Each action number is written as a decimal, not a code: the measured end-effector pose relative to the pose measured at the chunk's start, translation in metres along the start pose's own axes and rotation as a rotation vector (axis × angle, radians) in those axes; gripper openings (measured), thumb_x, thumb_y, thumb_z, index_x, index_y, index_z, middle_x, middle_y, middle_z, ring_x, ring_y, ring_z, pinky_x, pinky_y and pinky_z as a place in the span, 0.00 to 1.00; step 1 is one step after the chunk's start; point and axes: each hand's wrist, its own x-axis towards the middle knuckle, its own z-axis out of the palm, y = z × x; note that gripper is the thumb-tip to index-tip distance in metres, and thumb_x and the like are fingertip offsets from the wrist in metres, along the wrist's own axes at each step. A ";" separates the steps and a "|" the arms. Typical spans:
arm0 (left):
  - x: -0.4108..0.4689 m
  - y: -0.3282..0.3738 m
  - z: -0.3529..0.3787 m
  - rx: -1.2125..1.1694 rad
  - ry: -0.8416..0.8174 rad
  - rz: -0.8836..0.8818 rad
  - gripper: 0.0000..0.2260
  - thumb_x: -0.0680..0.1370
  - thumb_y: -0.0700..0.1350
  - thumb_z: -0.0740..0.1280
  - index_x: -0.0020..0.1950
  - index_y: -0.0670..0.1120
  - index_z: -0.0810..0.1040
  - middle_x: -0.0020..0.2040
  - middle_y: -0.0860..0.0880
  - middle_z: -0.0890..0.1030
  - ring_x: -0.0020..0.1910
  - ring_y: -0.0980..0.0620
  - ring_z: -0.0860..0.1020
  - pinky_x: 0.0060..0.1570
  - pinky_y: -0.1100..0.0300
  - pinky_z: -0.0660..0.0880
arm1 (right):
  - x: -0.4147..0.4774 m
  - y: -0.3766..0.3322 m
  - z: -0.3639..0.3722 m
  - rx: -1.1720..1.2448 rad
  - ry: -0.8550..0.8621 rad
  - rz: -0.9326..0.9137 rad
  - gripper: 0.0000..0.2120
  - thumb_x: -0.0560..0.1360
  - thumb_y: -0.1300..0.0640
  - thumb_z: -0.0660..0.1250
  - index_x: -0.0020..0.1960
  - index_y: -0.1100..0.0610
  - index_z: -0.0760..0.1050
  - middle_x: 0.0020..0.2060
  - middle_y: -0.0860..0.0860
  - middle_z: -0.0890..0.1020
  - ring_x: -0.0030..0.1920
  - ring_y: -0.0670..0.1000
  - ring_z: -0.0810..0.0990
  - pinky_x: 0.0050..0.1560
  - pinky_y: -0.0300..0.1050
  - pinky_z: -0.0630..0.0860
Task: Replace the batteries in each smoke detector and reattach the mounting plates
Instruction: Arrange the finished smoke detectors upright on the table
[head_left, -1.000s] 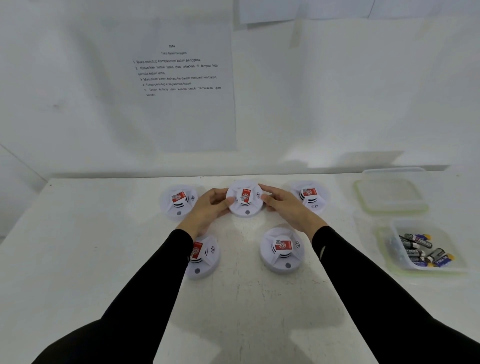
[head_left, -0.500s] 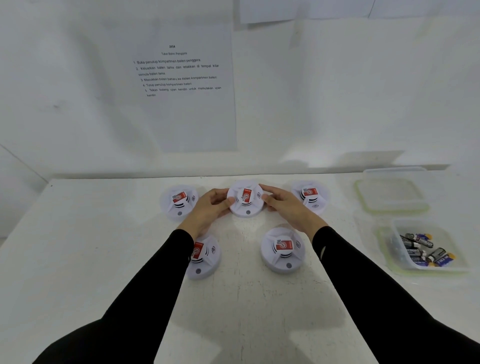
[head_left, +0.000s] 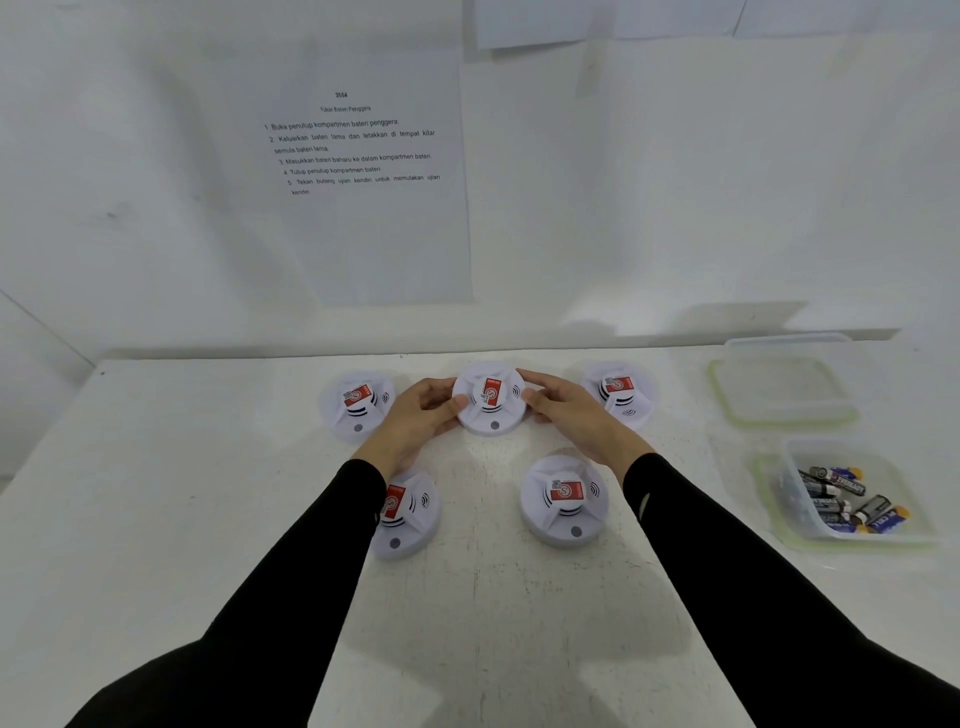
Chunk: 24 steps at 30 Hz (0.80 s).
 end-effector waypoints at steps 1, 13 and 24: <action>0.000 0.000 0.000 -0.001 0.001 0.000 0.17 0.78 0.38 0.70 0.66 0.36 0.74 0.63 0.41 0.80 0.58 0.49 0.80 0.48 0.65 0.81 | -0.001 0.000 0.000 0.001 0.000 -0.001 0.17 0.80 0.57 0.63 0.69 0.50 0.72 0.39 0.48 0.78 0.45 0.46 0.76 0.53 0.36 0.74; -0.001 0.000 0.001 0.001 -0.003 0.006 0.17 0.79 0.38 0.69 0.66 0.35 0.74 0.62 0.42 0.81 0.56 0.52 0.81 0.46 0.66 0.80 | -0.002 -0.002 0.001 0.008 0.001 -0.004 0.17 0.81 0.57 0.62 0.69 0.51 0.72 0.39 0.46 0.78 0.44 0.45 0.76 0.52 0.35 0.73; 0.000 -0.001 0.000 0.007 -0.002 0.010 0.16 0.79 0.38 0.69 0.65 0.36 0.74 0.62 0.42 0.81 0.56 0.51 0.81 0.48 0.65 0.80 | 0.003 0.004 0.001 0.014 0.011 -0.008 0.16 0.80 0.57 0.63 0.67 0.48 0.73 0.46 0.50 0.79 0.48 0.48 0.76 0.56 0.41 0.74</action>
